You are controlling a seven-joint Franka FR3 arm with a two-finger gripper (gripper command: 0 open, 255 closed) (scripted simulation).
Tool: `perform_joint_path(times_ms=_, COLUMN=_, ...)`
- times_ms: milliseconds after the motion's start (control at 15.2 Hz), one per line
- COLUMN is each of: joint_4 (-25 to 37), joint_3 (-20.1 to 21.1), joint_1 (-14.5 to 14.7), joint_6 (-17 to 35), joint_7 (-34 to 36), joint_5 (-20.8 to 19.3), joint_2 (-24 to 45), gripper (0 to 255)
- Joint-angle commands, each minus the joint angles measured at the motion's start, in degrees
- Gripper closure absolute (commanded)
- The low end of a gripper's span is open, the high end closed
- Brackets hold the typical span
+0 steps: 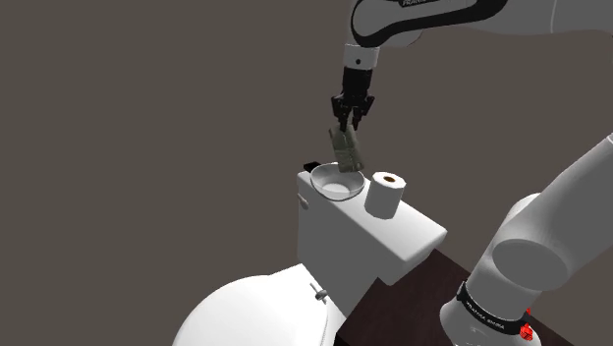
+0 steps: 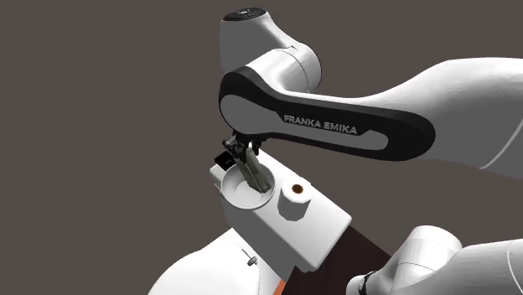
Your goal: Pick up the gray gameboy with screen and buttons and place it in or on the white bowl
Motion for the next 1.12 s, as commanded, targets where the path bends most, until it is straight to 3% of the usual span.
perform_joint_path(times_ms=0, joint_4=-1.58, joint_3=0.04, joint_1=0.02, joint_6=1.52, joint_7=0.05, joint_5=0.01, joint_2=-0.13, gripper=255)
perform_joint_path(times_ms=726, joint_4=-9.31, joint_3=0.05, joint_1=0.03, joint_6=9.9, joint_7=-0.06, joint_5=0.05, joint_2=0.52, gripper=255)
perform_joint_path(times_ms=1056, joint_4=-9.31, joint_3=0.05, joint_1=0.03, joint_6=9.9, joint_7=-0.06, joint_5=0.05, joint_2=0.52, gripper=255)
